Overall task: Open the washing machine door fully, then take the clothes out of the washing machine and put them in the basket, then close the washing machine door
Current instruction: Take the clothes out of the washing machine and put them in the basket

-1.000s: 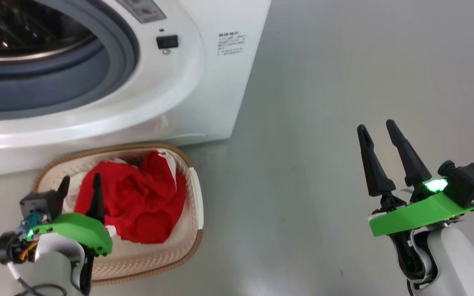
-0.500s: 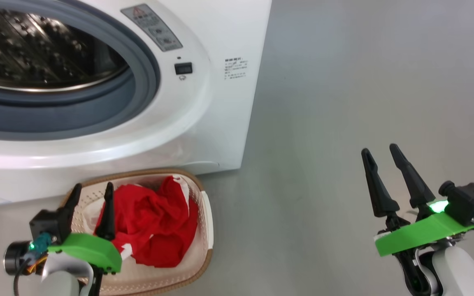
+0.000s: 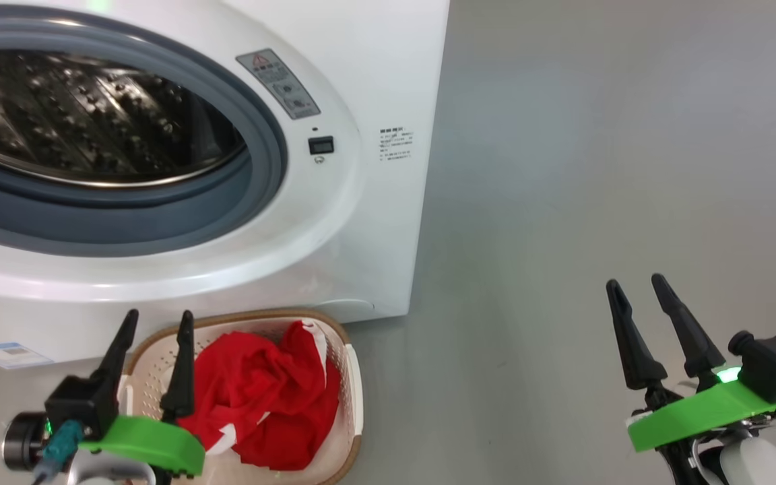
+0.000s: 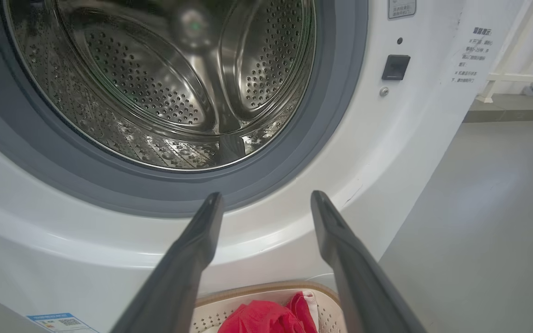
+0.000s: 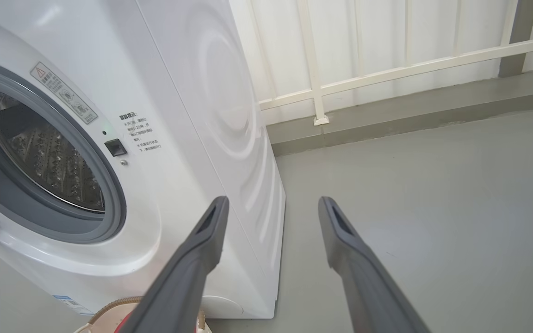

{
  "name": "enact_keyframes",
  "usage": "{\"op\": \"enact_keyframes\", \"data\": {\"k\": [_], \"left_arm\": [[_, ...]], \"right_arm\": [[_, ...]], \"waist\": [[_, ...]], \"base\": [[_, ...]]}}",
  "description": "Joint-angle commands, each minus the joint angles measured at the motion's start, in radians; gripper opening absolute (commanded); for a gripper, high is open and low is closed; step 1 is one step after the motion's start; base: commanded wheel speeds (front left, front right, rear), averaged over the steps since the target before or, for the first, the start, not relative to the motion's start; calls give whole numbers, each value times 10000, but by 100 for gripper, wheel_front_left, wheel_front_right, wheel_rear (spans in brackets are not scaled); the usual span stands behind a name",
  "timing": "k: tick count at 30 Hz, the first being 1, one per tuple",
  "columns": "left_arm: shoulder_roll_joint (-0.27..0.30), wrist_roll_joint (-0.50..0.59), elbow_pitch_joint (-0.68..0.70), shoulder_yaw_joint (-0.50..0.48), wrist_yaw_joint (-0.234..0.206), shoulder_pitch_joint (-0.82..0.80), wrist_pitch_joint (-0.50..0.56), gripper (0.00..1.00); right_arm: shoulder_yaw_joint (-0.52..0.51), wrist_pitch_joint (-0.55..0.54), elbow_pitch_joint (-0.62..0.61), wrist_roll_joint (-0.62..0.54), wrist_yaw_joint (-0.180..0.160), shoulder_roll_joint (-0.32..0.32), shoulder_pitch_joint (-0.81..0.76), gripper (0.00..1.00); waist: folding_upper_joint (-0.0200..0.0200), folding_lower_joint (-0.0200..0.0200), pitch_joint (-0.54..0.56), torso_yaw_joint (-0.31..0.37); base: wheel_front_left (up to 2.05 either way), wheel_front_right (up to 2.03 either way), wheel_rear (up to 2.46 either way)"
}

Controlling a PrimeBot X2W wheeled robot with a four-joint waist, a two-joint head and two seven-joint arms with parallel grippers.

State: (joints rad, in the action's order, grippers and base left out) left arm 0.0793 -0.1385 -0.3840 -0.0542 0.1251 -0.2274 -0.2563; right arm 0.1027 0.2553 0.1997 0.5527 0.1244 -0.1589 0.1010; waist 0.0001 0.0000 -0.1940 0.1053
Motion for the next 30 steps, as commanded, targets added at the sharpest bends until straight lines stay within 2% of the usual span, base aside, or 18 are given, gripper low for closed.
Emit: {"op": "enact_keyframes", "data": {"k": [1,17,30], "left_arm": [[174,92,370,-254,55,112,-55,100],[-44,343,2534,-880,55,1905,-55,100],[-216,484,3060,-908,55,2261,-55,100]], "right_arm": [[103,65,-218,-73,63,-187,-73,100],[-167,65,-323,-120,63,-329,-766,100],[-158,65,-323,-250,63,-346,-949,100]], "waist": [[-1,0,169,-77],[-1,0,769,-85],[-1,0,913,-59]], "base": [[0,0,0],[0,0,0],[0,0,0]]}}
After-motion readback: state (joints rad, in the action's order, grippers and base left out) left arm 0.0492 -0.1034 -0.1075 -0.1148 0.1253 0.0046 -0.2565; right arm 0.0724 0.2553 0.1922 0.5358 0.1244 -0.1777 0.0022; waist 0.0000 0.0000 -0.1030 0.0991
